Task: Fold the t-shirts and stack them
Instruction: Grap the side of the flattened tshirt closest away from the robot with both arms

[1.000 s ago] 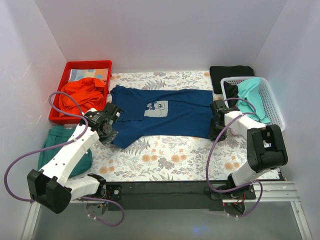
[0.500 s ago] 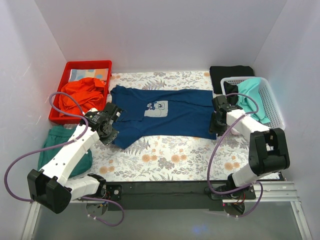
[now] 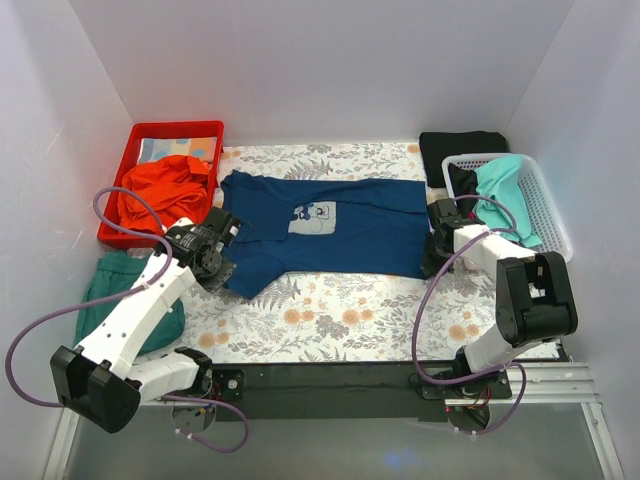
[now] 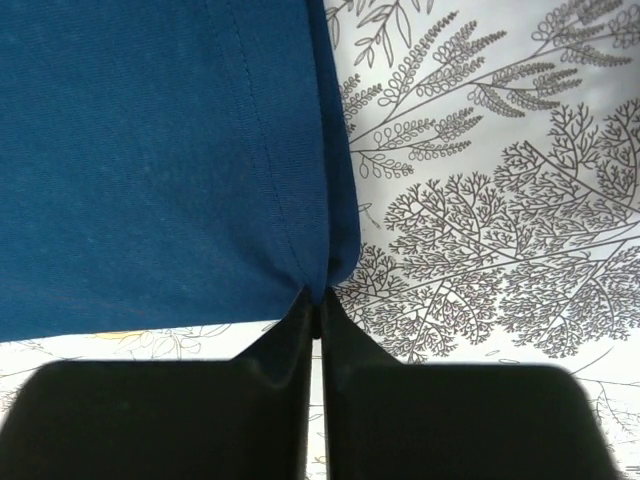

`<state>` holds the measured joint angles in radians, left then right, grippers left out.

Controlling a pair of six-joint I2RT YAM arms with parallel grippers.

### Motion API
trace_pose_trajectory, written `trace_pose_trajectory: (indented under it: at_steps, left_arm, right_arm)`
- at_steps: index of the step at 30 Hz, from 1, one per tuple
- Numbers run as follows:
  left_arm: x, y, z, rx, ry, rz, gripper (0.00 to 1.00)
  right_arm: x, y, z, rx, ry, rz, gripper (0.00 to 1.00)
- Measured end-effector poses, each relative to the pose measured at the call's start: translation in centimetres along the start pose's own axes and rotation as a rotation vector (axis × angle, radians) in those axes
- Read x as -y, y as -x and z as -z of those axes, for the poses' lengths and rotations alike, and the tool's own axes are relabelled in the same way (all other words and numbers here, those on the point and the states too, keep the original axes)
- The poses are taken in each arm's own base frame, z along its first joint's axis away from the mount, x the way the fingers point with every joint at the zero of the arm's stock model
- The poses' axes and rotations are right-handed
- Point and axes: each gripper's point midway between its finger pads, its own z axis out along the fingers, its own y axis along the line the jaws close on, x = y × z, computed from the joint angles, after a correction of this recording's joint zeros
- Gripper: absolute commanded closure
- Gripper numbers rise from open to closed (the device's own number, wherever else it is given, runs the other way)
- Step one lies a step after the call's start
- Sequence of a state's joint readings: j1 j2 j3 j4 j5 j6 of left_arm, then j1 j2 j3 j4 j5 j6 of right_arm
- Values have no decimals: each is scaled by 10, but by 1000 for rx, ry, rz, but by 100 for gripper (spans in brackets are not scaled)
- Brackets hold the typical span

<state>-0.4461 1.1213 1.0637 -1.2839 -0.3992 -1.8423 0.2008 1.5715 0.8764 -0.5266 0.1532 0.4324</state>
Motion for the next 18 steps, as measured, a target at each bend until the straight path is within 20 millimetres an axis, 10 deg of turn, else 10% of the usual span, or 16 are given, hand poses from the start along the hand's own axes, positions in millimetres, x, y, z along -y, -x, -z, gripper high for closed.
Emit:
trace_pose_trajectory:
  at_steps: [18]
  left_arm:
    - [-36,-23,12,-47,-72,74,100]
  right_arm:
    - [24,-27,31,-8,-38,-31,99]
